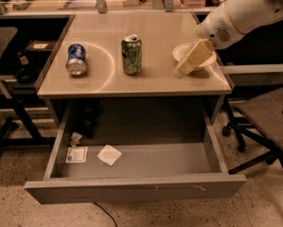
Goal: Place green can into top drawer
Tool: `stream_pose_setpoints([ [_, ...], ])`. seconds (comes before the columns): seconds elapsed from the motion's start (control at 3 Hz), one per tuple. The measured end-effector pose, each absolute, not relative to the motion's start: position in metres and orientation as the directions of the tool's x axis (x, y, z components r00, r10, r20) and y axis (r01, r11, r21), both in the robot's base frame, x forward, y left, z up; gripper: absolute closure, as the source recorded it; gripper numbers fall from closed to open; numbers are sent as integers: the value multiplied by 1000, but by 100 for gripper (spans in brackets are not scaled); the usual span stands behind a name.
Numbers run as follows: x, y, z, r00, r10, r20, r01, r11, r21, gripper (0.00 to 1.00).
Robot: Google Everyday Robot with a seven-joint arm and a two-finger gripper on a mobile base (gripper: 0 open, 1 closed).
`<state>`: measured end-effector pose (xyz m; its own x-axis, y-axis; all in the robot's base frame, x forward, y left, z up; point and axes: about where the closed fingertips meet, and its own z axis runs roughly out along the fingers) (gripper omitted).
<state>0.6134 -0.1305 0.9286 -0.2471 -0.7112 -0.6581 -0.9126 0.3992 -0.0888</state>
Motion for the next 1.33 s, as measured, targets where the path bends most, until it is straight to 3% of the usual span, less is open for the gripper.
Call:
stream_pose_setpoints([
  [1.33, 654, -95, 912, -231, -641, -732, -925, 377, -39, 0],
])
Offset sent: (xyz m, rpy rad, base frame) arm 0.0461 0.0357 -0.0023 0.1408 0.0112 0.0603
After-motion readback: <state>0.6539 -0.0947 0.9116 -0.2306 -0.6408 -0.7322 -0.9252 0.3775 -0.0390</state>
